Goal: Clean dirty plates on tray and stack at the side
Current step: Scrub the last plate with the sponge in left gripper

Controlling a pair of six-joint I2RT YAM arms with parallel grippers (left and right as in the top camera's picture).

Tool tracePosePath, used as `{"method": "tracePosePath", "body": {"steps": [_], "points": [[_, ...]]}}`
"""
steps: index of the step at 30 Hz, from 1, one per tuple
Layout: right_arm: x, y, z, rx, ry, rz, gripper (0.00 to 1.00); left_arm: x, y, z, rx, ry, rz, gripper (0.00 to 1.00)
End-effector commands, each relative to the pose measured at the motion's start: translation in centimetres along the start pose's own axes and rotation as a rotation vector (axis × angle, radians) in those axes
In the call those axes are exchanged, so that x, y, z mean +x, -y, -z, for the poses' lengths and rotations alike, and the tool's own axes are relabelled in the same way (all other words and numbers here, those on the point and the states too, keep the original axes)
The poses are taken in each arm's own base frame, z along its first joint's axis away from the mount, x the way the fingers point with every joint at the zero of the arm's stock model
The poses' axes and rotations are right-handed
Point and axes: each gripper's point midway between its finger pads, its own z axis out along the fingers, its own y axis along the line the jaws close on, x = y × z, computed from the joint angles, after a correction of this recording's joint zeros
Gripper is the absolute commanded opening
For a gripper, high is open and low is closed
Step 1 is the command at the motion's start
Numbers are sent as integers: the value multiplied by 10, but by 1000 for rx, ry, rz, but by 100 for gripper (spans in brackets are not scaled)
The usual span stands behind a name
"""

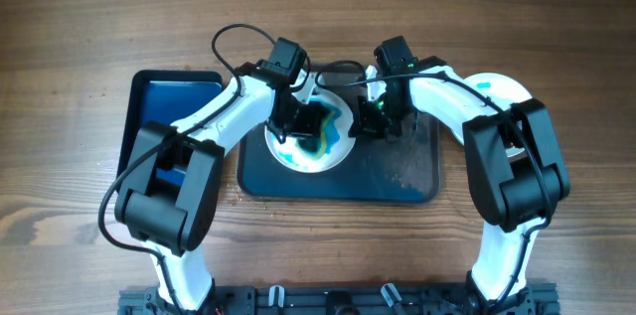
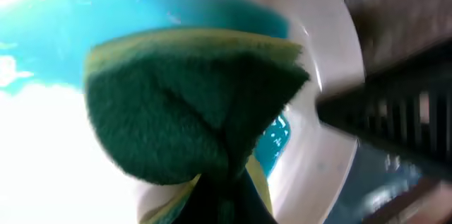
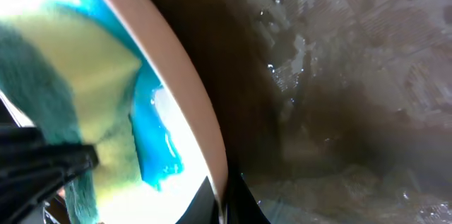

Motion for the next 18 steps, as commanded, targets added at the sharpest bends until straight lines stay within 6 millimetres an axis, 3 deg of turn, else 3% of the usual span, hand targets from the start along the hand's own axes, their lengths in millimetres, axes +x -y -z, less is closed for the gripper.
{"method": "tracePosePath", "body": {"steps": [1, 5, 6, 18], "points": [[7, 25, -15, 91, -25, -19, 4, -26, -76, 13, -303, 142, 217, 4], [7, 25, -15, 90, -25, -18, 4, -24, -139, 47, -559, 195, 349, 4], [6, 25, -15, 90, -24, -18, 4, -23, -146, 53, -598, 194, 355, 4], [7, 25, -15, 90, -25, -18, 4, -10, -162, 66, -725, 206, 465, 4]]}}
